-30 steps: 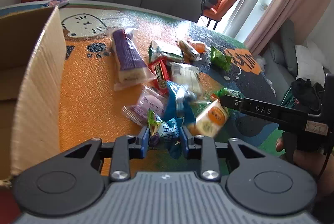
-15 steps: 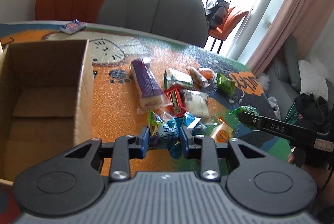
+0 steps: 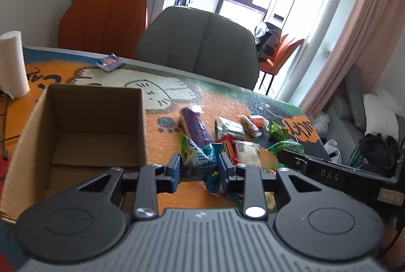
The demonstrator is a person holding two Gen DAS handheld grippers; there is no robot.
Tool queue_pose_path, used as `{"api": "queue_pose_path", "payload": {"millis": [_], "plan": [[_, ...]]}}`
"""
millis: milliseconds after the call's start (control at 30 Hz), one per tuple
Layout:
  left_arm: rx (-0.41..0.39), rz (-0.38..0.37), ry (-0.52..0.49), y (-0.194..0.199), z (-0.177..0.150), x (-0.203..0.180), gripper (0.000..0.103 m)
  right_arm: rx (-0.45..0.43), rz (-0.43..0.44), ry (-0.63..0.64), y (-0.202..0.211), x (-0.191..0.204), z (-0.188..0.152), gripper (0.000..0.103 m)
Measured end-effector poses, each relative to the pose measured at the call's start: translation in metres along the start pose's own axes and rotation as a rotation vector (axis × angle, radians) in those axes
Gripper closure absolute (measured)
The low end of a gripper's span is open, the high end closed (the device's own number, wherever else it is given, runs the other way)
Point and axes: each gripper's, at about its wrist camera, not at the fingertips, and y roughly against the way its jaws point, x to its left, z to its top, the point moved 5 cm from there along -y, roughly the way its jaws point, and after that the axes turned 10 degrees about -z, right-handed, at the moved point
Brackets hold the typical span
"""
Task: Organize snacks
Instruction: 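Carry both packets over the cardboard box and open both grippers to drop them inside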
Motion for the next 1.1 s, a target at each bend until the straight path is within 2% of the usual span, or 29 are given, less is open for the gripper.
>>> {"api": "queue_pose_path", "payload": {"millis": [400,900,1100], "plan": [[-0.053,0.056,0.053,0.026,0.018,0.056,0.073,-0.026,0.058,0.051,0.003,0.06,0.014,0.071],[-0.064,0.102,0.119,0.023,0.032,0.112,0.072,-0.026,0.1,0.114,-0.004,0.122,0.023,0.071],[-0.056,0.117,0.146,0.028,0.03,0.124,0.064,-0.015,0.128,0.142,-0.009,0.144,0.024,0.071]]}}
